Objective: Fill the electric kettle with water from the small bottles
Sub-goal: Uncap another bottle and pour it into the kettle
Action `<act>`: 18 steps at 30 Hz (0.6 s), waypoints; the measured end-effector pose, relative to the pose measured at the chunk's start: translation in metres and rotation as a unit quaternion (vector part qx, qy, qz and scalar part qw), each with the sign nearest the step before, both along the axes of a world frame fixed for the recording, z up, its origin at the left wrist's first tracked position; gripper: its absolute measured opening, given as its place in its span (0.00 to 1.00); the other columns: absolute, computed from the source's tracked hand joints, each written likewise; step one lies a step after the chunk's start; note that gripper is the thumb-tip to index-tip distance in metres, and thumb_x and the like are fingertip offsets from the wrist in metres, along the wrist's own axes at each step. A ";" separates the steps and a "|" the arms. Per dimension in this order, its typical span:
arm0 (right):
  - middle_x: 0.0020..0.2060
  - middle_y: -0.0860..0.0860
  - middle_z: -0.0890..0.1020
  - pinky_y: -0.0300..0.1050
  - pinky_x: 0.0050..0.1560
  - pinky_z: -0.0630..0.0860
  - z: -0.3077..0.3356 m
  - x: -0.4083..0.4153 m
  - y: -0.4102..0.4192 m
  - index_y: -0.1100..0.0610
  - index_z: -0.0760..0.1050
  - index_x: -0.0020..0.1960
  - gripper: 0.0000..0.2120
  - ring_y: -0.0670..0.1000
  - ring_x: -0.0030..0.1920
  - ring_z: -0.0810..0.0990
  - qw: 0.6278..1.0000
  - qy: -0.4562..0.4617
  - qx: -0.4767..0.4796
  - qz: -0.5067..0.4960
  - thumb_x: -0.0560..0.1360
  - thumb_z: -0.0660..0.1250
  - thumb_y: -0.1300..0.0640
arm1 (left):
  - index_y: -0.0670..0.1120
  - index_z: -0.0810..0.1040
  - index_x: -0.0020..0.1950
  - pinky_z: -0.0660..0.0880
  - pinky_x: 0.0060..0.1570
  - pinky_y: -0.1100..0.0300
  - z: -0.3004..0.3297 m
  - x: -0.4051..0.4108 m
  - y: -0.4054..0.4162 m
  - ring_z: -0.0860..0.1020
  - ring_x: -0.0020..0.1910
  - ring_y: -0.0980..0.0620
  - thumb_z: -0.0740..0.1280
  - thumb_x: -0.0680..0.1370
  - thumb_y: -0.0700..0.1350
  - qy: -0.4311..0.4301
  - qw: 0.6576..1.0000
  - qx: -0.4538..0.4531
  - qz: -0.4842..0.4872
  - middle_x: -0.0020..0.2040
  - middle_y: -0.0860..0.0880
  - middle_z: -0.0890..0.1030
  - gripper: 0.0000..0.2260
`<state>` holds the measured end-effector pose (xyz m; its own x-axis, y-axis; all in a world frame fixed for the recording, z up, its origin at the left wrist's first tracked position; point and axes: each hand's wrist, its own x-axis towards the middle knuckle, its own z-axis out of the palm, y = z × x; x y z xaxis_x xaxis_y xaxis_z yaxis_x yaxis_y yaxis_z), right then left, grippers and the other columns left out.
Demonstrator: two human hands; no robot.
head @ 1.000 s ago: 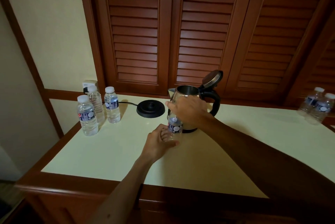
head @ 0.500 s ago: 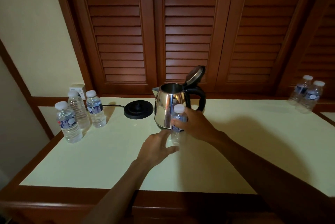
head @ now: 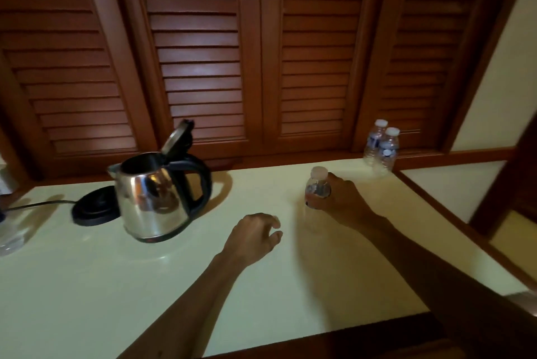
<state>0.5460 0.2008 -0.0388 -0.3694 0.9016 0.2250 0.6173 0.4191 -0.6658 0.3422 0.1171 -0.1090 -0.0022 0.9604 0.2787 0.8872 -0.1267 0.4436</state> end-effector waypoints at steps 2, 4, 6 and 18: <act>0.52 0.49 0.79 0.39 0.48 0.72 0.000 0.037 0.019 0.56 0.71 0.63 0.25 0.47 0.47 0.77 1.000 -0.003 0.000 -0.028 0.71 0.72 0.47 | 0.49 0.83 0.57 0.76 0.61 0.58 0.002 0.024 0.024 0.81 0.57 0.55 0.69 0.77 0.52 -0.010 1.000 0.000 -0.004 0.59 0.54 0.83 0.12; 0.52 0.49 0.79 0.40 0.48 0.74 -0.002 0.071 0.040 0.56 0.71 0.61 0.24 0.48 0.47 0.78 0.999 0.015 0.001 -0.044 0.71 0.73 0.48 | 0.49 0.83 0.59 0.75 0.63 0.57 0.003 0.044 0.047 0.80 0.59 0.54 0.69 0.77 0.52 -0.014 1.000 -0.005 -0.004 0.61 0.54 0.82 0.13; 0.54 0.50 0.81 0.44 0.50 0.77 -0.008 0.101 0.062 0.55 0.71 0.62 0.25 0.50 0.49 0.80 0.997 0.040 0.007 -0.065 0.69 0.74 0.49 | 0.49 0.82 0.61 0.74 0.65 0.56 0.005 0.061 0.068 0.79 0.61 0.53 0.68 0.77 0.53 -0.006 1.000 -0.008 0.001 0.64 0.53 0.81 0.15; 0.57 0.53 0.81 0.48 0.53 0.76 -0.041 0.184 0.141 0.56 0.69 0.65 0.28 0.55 0.54 0.80 0.985 0.100 0.035 -0.140 0.70 0.74 0.49 | 0.44 0.83 0.59 0.72 0.61 0.57 -0.012 0.088 0.095 0.81 0.57 0.48 0.69 0.76 0.54 -0.009 0.995 0.027 0.100 0.58 0.48 0.84 0.17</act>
<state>0.7303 0.3418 -0.0797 -0.0515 0.9412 0.3338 0.5745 0.3013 -0.7610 0.4305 0.2119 -0.1207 -0.1974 0.9238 0.3281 0.8888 0.0275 0.4574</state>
